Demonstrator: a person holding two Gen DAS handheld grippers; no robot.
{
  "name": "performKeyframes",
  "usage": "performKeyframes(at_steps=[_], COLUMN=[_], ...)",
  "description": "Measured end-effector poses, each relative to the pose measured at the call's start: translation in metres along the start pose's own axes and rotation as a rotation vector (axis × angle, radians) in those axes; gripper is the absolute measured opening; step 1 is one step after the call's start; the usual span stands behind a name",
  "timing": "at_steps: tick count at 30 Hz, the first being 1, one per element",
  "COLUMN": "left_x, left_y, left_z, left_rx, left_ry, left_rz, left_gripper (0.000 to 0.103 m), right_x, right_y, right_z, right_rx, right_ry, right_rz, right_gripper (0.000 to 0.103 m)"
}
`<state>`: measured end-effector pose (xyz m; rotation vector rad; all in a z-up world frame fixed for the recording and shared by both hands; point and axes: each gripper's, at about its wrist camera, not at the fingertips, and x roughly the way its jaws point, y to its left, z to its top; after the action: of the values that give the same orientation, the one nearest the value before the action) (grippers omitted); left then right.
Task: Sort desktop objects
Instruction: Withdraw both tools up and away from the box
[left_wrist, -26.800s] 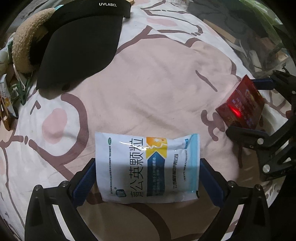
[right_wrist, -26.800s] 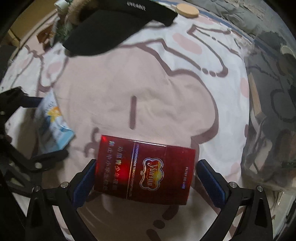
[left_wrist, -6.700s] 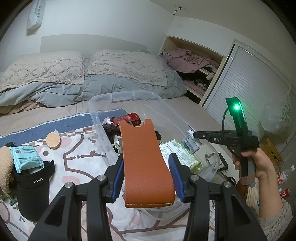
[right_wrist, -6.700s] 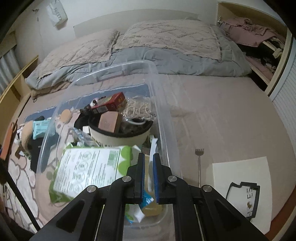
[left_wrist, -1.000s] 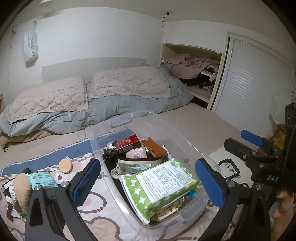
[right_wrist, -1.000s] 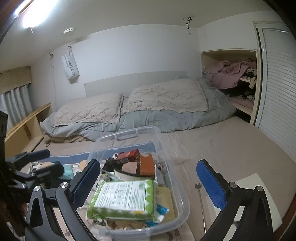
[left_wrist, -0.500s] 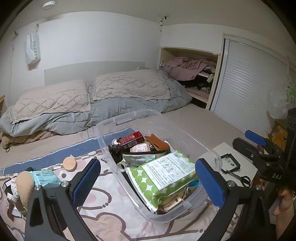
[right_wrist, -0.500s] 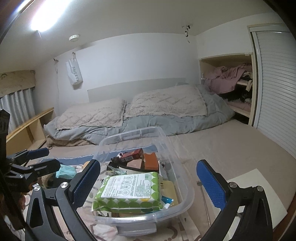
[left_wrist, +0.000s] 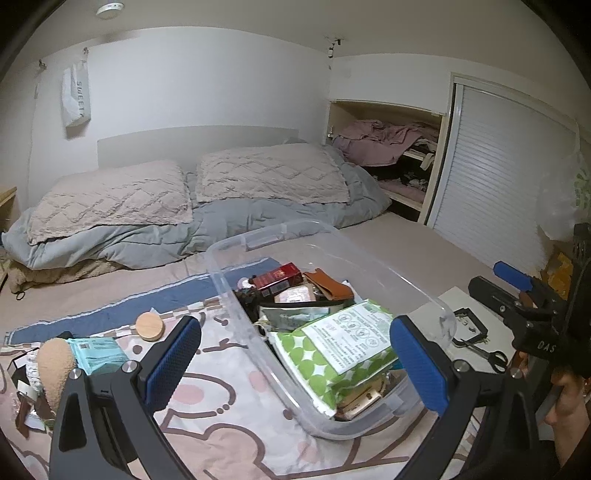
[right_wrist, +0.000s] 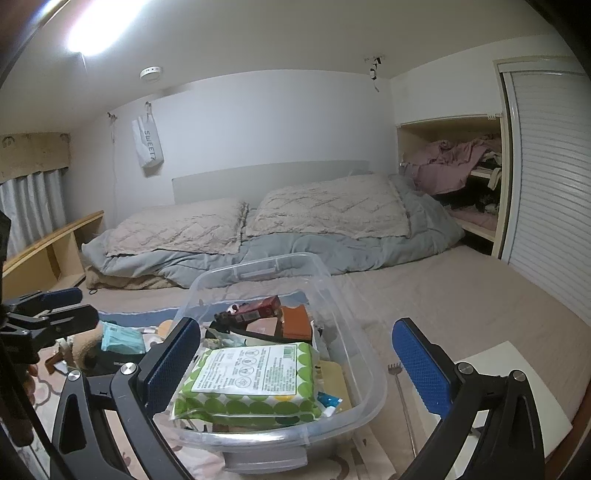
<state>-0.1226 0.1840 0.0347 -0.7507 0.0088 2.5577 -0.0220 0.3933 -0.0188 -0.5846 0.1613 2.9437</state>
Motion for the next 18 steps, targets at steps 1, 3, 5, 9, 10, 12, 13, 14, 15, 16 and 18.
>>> performKeyframes(at_steps=[1, 3, 5, 9, 10, 12, 13, 14, 15, 16, 18], left_x=[-0.001, -0.002, -0.004, -0.008, -0.010, -0.014, -0.016, -0.018, -0.021, -0.023, -0.030], left_y=[0.002, 0.006, 0.013, 0.024, 0.028, 0.036, 0.041, 0.044, 0.048, 0.053, 0.063], left_z=[-0.001, -0.003, -0.005, -0.007, -0.008, -0.009, -0.009, -0.010, -0.010, -0.011, -0.013], left_rx=[-0.003, -0.008, -0.014, -0.025, -0.029, -0.040, -0.048, -0.055, -0.062, -0.069, -0.081], left_ry=[-0.004, -0.008, -0.010, -0.015, -0.020, -0.028, -0.031, -0.034, -0.039, -0.044, -0.053], left_rz=[0.011, 0.027, 0.041, 0.071, 0.081, 0.096, 0.102, 0.108, 0.115, 0.124, 0.147], left_gripper=[0.103, 0.103, 0.103, 0.103, 0.103, 0.103, 0.103, 0.103, 0.103, 0.103, 0.103], right_x=[0.001, 0.003, 0.005, 0.009, 0.010, 0.012, 0.013, 0.014, 0.016, 0.018, 0.020], right_y=[0.000, 0.000, 0.000, 0.000, 0.000, 0.001, 0.002, 0.003, 0.005, 0.007, 0.014], right_z=[0.000, -0.001, -0.002, -0.002, -0.003, -0.002, -0.002, -0.002, -0.002, -0.001, 0.000], right_rx=[-0.002, -0.001, 0.003, 0.011, 0.015, 0.024, 0.029, 0.034, 0.045, 0.052, 0.063], right_ry=[0.001, 0.002, 0.003, -0.003, -0.003, -0.004, -0.005, -0.004, -0.001, 0.002, 0.004], right_rz=[-0.002, -0.007, -0.009, -0.019, -0.018, -0.017, -0.013, -0.005, 0.007, 0.017, 0.047], right_gripper=[0.103, 0.103, 0.103, 0.103, 0.103, 0.103, 0.103, 0.103, 0.103, 0.103, 0.103])
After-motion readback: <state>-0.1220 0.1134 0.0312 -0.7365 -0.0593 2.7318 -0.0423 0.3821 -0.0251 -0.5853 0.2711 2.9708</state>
